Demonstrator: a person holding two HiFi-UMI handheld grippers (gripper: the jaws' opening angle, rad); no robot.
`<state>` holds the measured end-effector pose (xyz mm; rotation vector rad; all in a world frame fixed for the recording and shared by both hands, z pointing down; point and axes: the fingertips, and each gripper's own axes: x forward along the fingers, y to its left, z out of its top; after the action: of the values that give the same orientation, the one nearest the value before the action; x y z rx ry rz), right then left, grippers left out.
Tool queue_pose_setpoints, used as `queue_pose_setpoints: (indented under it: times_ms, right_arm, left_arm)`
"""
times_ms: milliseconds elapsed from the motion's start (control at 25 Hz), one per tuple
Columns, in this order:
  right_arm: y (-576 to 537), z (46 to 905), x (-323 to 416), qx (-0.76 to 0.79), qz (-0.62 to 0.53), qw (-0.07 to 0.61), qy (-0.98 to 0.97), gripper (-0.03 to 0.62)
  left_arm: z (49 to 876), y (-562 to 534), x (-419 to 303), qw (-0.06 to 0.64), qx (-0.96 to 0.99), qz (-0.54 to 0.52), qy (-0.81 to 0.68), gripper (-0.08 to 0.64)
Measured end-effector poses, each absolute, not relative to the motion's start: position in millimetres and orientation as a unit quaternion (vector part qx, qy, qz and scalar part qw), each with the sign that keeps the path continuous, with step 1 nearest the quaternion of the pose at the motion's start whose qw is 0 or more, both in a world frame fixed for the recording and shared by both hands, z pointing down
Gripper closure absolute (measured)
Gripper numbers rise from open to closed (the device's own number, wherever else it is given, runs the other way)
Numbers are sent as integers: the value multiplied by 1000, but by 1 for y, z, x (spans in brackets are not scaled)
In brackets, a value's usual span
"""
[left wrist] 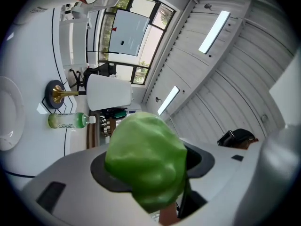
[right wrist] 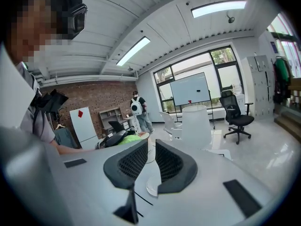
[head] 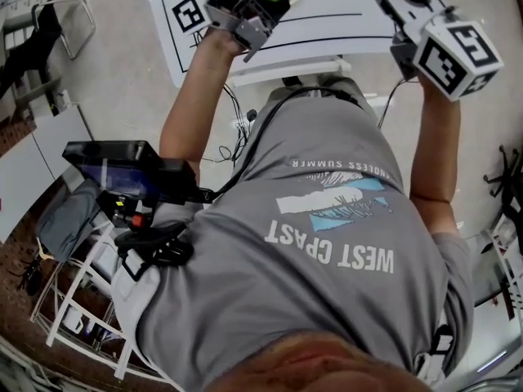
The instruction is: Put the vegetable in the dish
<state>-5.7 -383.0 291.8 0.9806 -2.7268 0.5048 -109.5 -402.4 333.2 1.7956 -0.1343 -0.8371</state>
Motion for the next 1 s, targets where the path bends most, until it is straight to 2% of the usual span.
queue_pose_setpoints:
  times_ms: [240, 600, 1000]
  right_arm:
    - [-403, 309, 0, 323, 184, 119, -921, 545]
    - [-426, 342, 5, 318, 212, 141, -913, 545]
    - [-431, 363, 10, 311, 234, 161, -907, 545]
  left_arm:
    - [387, -424, -102, 574, 755, -304, -86, 278]
    - [499, -443, -99, 598, 772, -150, -153, 279]
    - [594, -445, -115, 663, 720, -68, -193, 281]
